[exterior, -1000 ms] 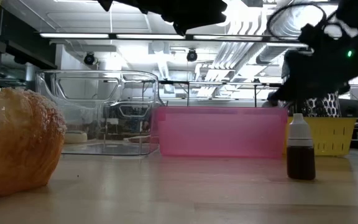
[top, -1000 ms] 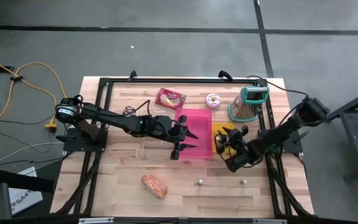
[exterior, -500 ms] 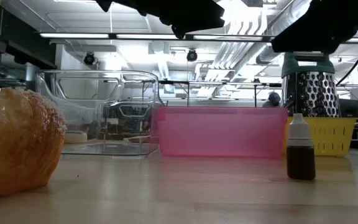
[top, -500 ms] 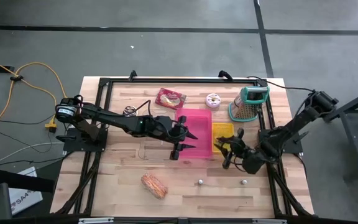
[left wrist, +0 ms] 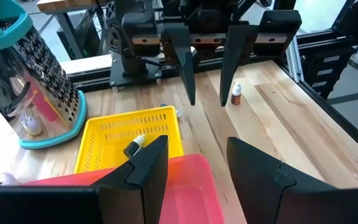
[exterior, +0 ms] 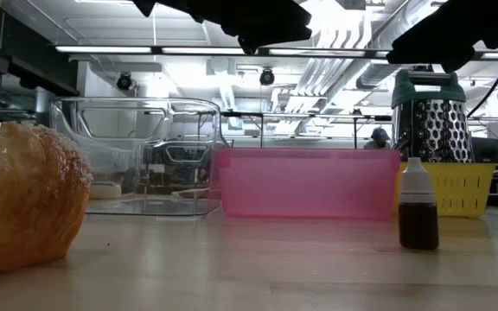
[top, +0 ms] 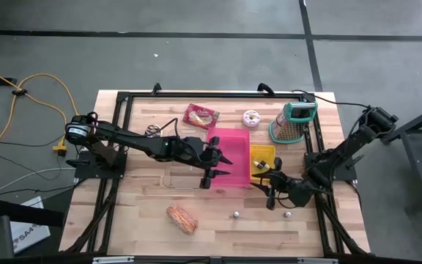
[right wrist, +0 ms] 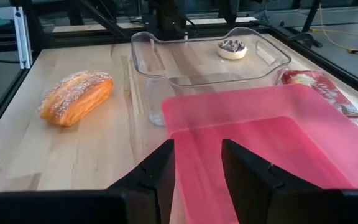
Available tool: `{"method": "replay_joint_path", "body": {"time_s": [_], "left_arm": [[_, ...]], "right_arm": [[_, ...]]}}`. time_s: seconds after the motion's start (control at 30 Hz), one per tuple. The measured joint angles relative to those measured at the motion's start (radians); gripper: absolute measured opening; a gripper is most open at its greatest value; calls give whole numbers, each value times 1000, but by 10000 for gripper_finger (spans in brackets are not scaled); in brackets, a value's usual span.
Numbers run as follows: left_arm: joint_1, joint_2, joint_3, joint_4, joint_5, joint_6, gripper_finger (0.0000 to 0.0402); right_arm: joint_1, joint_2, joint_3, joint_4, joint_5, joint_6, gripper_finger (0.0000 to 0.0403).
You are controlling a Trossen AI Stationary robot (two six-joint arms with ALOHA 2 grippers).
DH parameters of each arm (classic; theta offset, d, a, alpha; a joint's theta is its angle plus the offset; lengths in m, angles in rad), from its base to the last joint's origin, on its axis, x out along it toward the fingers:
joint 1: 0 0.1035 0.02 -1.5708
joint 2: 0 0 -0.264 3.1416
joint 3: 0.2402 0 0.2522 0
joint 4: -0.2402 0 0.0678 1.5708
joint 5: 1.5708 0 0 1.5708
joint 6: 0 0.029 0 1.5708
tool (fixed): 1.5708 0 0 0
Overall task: Pick & Place Food Item
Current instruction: Put the left brown food coloring bottle into the yellow bin
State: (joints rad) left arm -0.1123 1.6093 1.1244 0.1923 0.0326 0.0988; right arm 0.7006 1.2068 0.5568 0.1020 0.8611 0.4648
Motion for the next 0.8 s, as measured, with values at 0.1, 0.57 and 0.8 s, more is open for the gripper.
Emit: {"method": "replay_joint_path", "body": {"time_s": [0.1, 0.57, 0.8], "left_arm": [[-3, 0, 0, -27, 0, -2, 159], [-72, -76, 0, -234, 0, -91, 159], [-77, -123, 0, -427, 126, -128, 159]], "right_arm": [[0, 0, 0, 0, 0, 0, 120], [0, 0, 0, 3, -61, 9, 120], [0, 0, 0, 9, -84, 11, 120]]}}
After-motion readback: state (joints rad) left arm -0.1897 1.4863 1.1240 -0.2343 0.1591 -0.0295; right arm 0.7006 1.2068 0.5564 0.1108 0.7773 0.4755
